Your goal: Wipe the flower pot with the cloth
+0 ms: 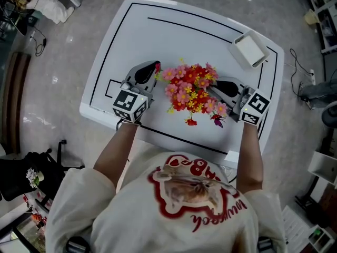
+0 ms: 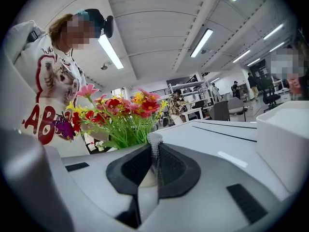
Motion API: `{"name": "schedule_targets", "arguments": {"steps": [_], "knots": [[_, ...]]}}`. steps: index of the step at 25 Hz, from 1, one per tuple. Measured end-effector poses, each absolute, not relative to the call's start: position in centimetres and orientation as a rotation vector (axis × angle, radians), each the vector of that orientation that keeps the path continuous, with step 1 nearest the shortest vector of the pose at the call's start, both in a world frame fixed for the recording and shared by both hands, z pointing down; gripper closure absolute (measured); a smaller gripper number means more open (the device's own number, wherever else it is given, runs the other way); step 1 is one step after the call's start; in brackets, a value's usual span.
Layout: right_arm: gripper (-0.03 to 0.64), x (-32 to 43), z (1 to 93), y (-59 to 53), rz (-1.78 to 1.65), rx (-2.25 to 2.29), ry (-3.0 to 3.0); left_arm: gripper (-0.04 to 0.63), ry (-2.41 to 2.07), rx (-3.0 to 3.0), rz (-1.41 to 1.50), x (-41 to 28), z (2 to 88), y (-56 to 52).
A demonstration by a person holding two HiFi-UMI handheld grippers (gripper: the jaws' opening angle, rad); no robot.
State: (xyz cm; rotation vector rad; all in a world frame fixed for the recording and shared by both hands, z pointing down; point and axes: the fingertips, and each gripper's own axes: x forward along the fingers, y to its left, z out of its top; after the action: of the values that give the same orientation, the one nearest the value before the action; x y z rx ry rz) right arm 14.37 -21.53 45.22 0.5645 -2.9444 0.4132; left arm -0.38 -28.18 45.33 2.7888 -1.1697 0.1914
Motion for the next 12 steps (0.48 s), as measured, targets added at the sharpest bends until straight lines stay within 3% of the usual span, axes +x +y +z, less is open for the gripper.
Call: {"name": "schedule_targets", "arguments": {"steps": [12], "knots": [[0.583,14.8,45.1,-19.5,0.419,0.603,-2.943,0.592,-1.185,2.780,0.190,-0.5,45.3,-28.2]]}}
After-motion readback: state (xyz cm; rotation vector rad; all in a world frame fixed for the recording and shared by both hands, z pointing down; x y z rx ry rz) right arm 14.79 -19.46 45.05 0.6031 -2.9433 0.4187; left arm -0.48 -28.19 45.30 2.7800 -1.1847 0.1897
